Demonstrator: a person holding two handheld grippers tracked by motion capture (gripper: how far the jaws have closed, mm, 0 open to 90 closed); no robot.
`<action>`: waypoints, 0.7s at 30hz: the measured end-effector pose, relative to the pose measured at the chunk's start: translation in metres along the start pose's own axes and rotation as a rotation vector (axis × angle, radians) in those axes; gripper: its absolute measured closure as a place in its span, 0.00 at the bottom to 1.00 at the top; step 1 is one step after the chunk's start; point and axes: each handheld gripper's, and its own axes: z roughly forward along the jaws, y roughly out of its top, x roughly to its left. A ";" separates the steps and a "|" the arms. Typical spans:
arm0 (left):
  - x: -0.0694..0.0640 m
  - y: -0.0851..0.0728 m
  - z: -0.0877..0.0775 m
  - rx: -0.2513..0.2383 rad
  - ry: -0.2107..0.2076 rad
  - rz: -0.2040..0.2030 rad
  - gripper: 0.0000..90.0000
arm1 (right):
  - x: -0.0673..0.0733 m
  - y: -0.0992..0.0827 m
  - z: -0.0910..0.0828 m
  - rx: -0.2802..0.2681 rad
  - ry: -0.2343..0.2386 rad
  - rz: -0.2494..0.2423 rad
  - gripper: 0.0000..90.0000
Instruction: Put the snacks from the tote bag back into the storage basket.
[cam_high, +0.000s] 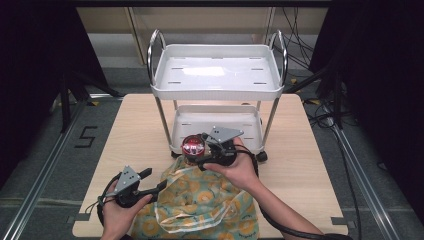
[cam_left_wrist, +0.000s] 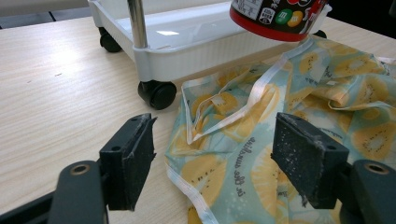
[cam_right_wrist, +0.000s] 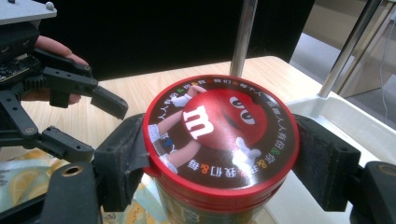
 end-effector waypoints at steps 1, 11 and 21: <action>0.000 0.000 0.000 0.000 0.003 -0.001 0.32 | 0.000 0.000 0.000 -0.001 0.000 -0.002 0.29; 0.001 0.001 -0.001 0.002 -0.001 0.020 0.32 | -0.001 0.000 0.004 -0.002 -0.008 0.009 0.29; 0.000 0.000 -0.001 0.000 0.000 0.001 0.32 | -0.003 0.004 0.004 -0.006 -0.013 0.004 0.29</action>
